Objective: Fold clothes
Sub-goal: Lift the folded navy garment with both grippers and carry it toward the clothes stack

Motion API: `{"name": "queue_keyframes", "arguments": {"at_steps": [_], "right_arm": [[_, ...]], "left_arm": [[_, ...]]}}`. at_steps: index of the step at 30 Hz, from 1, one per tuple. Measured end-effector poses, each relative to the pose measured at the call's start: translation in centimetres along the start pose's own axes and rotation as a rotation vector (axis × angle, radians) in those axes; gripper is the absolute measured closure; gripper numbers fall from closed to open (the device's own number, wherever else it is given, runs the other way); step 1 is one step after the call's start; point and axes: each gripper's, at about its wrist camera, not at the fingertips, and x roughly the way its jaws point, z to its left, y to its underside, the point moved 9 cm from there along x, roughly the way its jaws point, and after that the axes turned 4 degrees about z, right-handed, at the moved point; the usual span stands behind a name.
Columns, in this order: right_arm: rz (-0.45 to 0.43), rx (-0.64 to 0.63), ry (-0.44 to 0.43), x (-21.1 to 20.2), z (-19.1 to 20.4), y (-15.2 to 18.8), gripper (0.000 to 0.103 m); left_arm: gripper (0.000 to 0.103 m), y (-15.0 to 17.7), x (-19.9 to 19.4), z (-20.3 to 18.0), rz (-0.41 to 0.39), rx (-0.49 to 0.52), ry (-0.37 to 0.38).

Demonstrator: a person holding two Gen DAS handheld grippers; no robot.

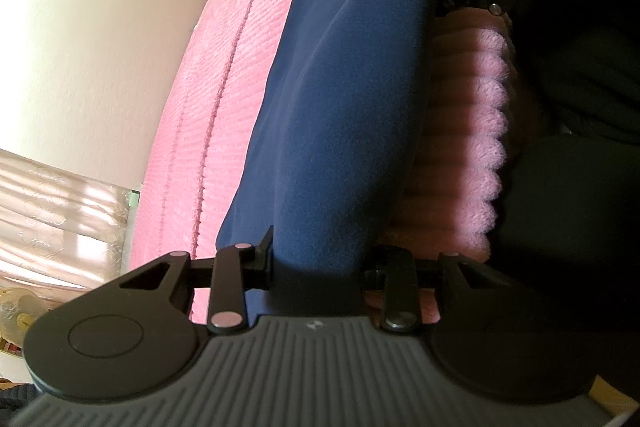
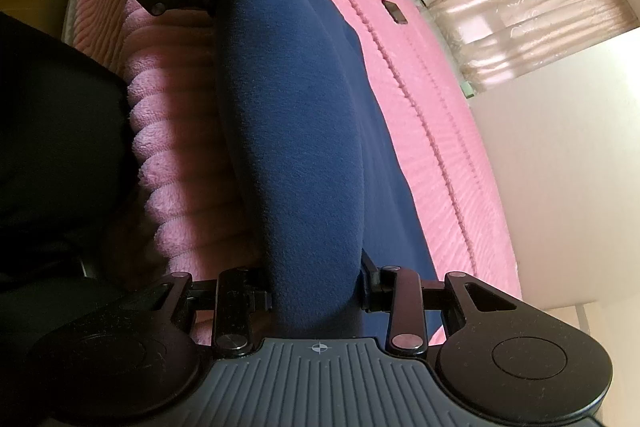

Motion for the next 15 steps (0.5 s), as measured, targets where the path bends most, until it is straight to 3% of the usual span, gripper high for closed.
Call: {"name": "queue_keyframes", "arguments": {"at_steps": [12,15], "right_arm": [[0.031,0.063,-0.036,-0.7,-0.1,0.1,0.069],[0.032,0.072,-0.031,-1.3,-0.4,-0.2,0.075]], "left_arm": [[0.073,0.5,0.9,0.6,-0.019,-0.024,0.009],[0.073,1.0,0.4,0.5,-0.030,-0.026,0.008]]}}
